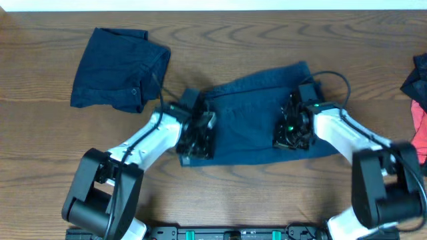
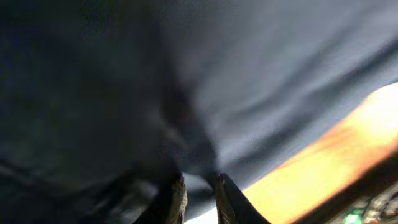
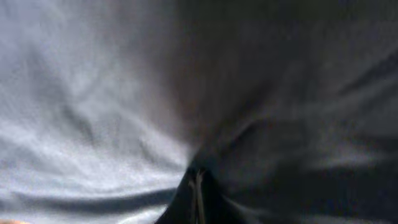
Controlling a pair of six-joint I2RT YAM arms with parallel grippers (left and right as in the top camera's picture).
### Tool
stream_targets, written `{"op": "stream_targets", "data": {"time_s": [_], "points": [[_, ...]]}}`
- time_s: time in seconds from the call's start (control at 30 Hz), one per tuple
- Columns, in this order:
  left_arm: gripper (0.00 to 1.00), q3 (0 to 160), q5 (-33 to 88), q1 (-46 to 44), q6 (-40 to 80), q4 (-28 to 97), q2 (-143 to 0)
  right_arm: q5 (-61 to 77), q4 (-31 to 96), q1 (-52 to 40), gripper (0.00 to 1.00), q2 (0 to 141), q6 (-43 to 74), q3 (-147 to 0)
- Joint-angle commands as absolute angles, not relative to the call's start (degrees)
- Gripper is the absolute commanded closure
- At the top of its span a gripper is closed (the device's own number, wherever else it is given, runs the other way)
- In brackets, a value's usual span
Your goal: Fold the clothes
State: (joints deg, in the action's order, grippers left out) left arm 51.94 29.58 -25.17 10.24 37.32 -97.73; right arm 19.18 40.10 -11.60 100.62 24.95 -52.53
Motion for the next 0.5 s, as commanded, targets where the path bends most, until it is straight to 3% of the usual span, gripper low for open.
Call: {"op": "stream_targets", "data": {"time_s": [0.0,0.4,0.47], "points": [[0.8,46.54,27.16,-24.4,11.94,37.23,-98.08,11.33,40.14,-8.38,0.99,103.2,29.76,-51.64],[0.81,44.49,26.11,-14.11,10.76,37.1,-98.04,2.98,40.91,16.16,0.99,101.36,27.86,-51.75],[0.85,44.73,26.3,-12.03,10.76,38.24,-97.91,4.25,42.24,20.03,0.99,101.34,26.33,-52.34]]}}
